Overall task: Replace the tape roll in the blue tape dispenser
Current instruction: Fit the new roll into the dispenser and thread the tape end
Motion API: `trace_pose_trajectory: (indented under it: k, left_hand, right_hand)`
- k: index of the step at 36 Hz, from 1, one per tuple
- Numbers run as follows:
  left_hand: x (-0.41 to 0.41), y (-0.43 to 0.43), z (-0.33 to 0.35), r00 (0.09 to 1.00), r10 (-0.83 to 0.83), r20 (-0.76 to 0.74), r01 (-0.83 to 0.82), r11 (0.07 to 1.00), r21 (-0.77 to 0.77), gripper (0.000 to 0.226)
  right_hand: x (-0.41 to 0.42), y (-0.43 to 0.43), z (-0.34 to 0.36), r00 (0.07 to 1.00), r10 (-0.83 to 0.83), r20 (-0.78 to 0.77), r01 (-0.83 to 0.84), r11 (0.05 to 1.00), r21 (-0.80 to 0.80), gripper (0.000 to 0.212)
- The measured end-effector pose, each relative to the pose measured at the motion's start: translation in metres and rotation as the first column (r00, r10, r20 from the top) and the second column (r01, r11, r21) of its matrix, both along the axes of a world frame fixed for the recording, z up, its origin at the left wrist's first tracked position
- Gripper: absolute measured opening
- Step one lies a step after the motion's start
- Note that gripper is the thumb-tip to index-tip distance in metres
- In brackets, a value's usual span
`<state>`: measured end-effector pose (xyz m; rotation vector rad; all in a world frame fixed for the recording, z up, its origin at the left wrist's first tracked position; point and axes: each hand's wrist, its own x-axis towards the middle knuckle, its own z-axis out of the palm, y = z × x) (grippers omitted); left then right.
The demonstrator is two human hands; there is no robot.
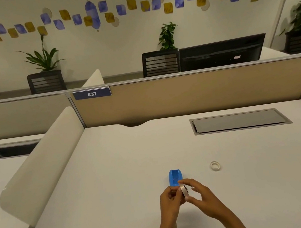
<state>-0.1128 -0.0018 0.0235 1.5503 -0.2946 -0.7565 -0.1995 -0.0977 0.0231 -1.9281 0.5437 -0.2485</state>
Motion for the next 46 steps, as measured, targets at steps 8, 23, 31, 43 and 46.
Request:
trace_pose_trajectory:
  k: [8, 23, 31, 43, 46]
  left_hand:
    - [-0.002, 0.001, -0.02, 1.0, 0.009, 0.014, -0.01, 0.997, 0.072, 0.013]
    - [0.037, -0.015, -0.024, 0.979, -0.047, 0.197, 0.041, 0.999, 0.032, 0.025]
    - [0.066, -0.016, -0.044, 0.947, -0.21, 0.241, 0.186, 0.975, 0.121, 0.055]
    - [0.092, -0.037, -0.064, 0.817, -0.534, 0.22, 0.498, 0.844, 0.199, 0.095]
    - [0.096, -0.042, -0.063, 0.802, -0.55, 0.233, 0.511, 0.834, 0.207, 0.087]
  right_hand:
    - [0.0, 0.001, -0.016, 0.999, -0.016, -0.042, 0.016, 1.0, 0.018, 0.037]
    - [0.044, -0.036, -0.013, 0.997, -0.072, 0.024, 0.073, 0.995, -0.071, 0.04]
    - [0.077, -0.058, -0.028, 0.994, -0.109, -0.026, 0.108, 0.993, -0.043, 0.039]
    - [0.09, -0.073, -0.037, 0.993, -0.069, -0.099, 0.064, 0.997, -0.047, 0.037]
    - [0.089, -0.078, -0.038, 0.993, -0.039, -0.115, 0.034, 0.998, -0.047, 0.035]
